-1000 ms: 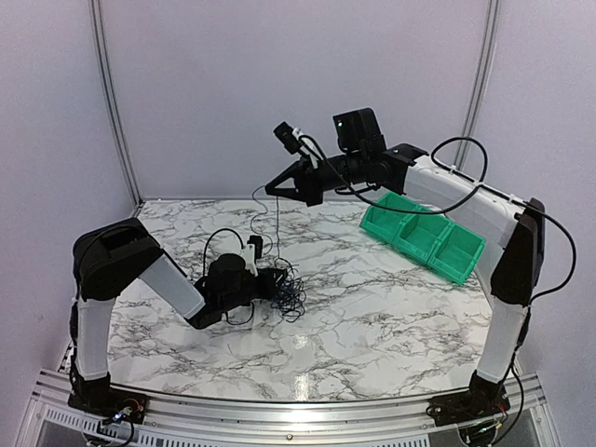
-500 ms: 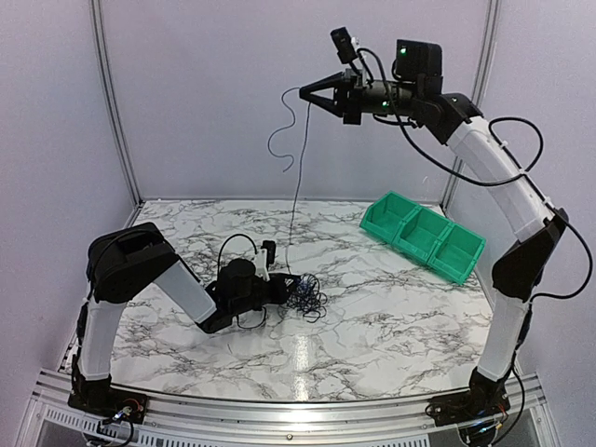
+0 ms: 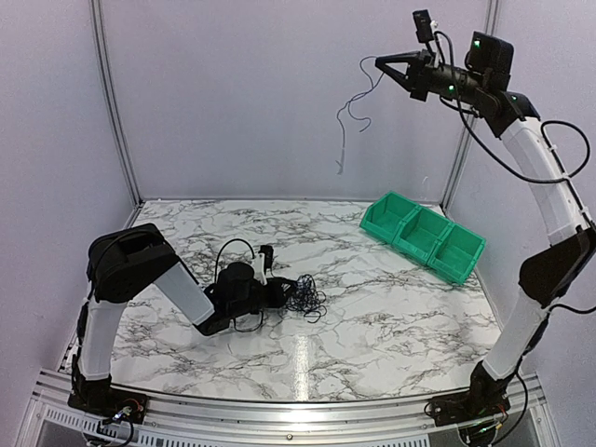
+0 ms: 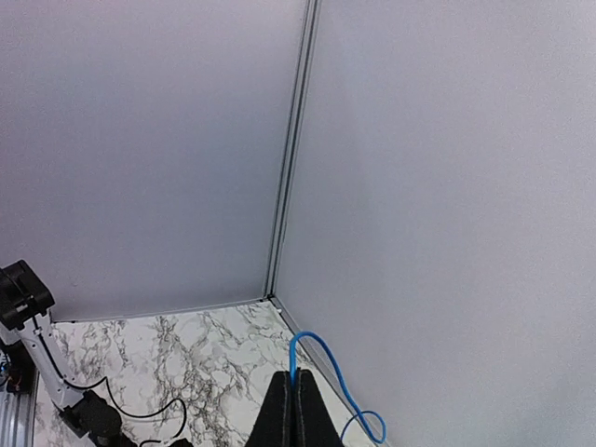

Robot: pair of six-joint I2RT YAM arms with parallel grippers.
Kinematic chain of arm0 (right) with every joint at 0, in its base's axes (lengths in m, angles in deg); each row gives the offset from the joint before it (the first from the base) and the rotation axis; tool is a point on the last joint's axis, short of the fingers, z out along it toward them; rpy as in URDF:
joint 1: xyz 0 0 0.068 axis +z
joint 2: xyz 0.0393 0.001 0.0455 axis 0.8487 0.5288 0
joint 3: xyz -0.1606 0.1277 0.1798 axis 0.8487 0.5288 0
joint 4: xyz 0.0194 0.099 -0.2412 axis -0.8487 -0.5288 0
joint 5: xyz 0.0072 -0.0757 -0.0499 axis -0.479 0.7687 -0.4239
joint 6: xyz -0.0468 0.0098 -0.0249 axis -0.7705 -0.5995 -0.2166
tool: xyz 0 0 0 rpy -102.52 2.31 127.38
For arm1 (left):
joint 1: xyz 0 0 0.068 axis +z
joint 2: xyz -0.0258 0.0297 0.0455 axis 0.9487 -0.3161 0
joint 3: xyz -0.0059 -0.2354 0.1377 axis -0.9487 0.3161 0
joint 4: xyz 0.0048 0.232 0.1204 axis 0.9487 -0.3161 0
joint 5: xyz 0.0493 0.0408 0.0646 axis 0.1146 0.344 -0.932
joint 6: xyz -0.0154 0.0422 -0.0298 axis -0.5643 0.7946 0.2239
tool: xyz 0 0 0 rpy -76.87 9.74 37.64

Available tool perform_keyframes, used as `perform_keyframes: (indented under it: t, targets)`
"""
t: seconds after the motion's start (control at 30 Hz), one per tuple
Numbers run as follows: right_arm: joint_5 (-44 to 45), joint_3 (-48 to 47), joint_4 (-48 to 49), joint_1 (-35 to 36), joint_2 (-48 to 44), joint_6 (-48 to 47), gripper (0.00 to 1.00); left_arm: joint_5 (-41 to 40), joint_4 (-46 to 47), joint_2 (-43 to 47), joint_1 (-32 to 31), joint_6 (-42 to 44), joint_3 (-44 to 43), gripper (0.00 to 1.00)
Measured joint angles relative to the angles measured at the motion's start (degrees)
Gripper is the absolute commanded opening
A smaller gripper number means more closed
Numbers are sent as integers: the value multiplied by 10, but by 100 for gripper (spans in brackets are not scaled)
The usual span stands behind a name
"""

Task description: Untangle the cables

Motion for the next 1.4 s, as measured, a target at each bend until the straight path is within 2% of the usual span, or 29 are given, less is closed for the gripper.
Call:
perform_keyframes:
  t: [0.17,0.47,0.73,0.9,1.07,1.23,1.4]
  targets:
    - [7,116,35,-33,-57,10,0,-4,-10,29,0,15,36,33]
    - [30,346,83,-106,-118,21,0,-11,-110,190,0,85,99,54]
    - [71,431,113,-123,-164,8,0,-33,-254,343,0,160,108,60]
    - [94,432,147,-123,-151,3,0,-68,-362,397,0,151,64,61]
    - [125,425,165,-123,-112,-16,0,-71,-472,414,2,147,-32,61]
    - [162,422,177,-124,-64,-38,0,-72,-557,405,2,184,-144,61]
    - [191,417,194,-128,-29,-50,0,-72,-586,385,8,212,-166,61]
